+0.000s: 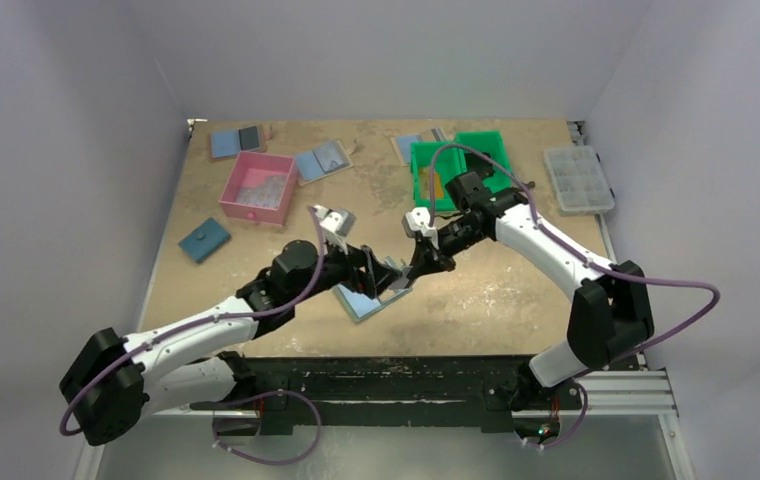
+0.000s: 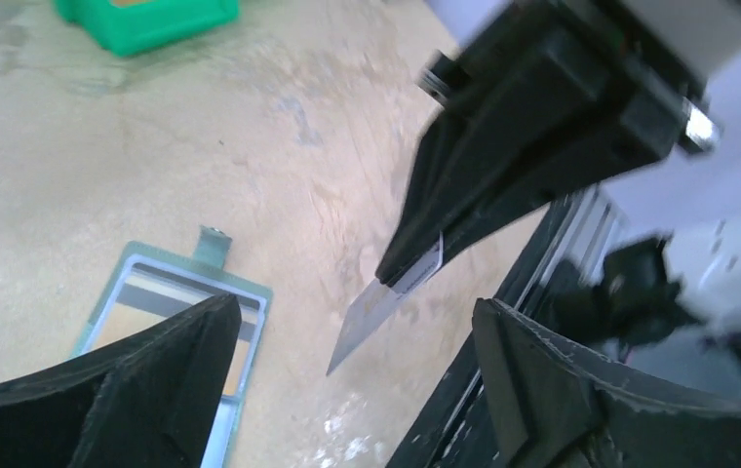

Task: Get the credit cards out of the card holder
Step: Place the credit card in the storage box.

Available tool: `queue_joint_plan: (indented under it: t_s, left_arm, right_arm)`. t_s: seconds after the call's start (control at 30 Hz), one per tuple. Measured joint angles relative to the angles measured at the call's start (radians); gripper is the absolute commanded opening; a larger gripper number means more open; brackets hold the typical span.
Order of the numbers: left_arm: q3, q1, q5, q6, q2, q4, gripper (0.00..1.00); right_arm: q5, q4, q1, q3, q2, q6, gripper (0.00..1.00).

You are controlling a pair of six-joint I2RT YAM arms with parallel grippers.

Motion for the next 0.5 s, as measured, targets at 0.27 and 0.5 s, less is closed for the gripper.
queue_joint_plan:
  t_s: [0.27,0.5]
  left_arm:
    - [-0.146,0.211,-0.024,-0.630,-0.077,0.144,0.90]
    - [-0.149,0.214,0.005,-1.039,0.040,0.165,0.90]
  right_arm:
    - [0.172,0.167,-0.014,0.008,-0.139,0.115,0.00]
    - [0.261,0.388,-0.014,-0.023,-0.256,0.171,0.00]
